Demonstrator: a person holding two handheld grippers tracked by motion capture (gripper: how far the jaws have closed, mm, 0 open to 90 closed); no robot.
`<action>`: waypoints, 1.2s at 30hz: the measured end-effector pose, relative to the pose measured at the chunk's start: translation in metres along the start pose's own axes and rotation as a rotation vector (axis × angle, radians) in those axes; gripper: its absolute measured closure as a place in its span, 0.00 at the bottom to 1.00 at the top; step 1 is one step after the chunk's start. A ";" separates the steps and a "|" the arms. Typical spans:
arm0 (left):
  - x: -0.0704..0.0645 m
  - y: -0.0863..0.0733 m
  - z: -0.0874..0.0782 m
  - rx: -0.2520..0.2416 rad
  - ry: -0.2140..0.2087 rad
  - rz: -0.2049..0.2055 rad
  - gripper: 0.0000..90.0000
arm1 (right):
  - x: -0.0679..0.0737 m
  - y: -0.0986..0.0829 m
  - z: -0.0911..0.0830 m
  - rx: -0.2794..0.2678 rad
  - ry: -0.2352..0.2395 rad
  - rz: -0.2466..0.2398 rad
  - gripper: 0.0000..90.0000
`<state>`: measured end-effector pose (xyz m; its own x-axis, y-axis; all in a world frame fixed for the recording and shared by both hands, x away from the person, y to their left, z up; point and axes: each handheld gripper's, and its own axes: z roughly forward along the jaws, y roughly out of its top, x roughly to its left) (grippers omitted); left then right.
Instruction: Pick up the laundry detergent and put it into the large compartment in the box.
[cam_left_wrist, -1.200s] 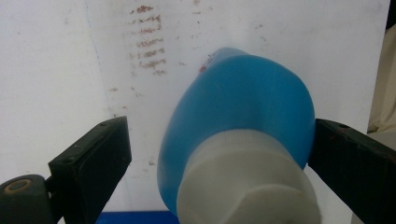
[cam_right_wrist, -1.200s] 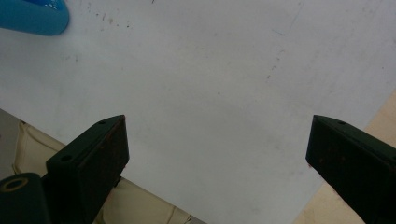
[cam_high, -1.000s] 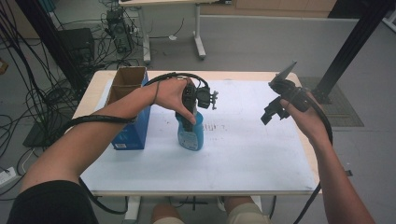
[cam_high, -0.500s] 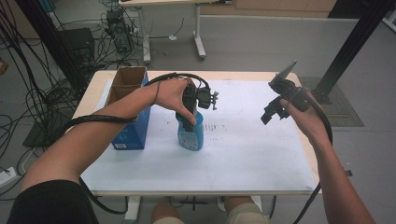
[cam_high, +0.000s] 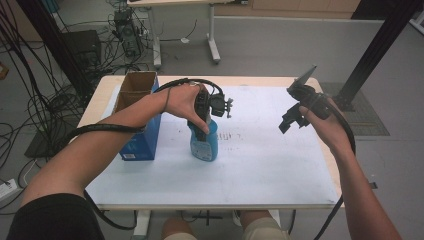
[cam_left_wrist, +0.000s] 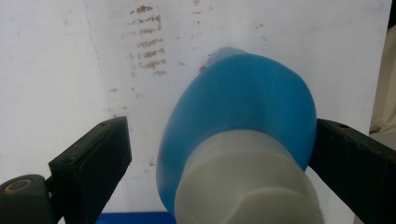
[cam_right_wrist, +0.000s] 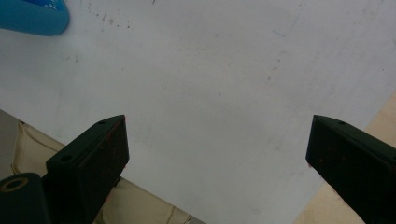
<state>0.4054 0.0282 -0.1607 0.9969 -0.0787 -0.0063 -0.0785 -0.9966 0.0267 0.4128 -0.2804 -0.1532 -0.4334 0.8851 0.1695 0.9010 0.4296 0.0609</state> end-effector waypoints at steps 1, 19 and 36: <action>0.000 0.001 0.000 0.002 0.001 0.002 0.07 | 0.000 0.000 0.000 0.000 0.000 -0.001 0.07; 0.000 0.001 0.001 0.005 -0.002 0.002 0.08 | 0.000 0.001 0.002 0.001 0.005 0.000 0.07; -0.003 0.000 0.001 0.006 0.013 0.001 0.08 | 0.002 0.003 0.004 0.004 0.006 -0.004 0.07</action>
<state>0.4027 0.0288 -0.1618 0.9968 -0.0792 0.0065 -0.0794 -0.9966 0.0204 0.4146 -0.2771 -0.1571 -0.4368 0.8823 0.1754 0.8992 0.4337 0.0575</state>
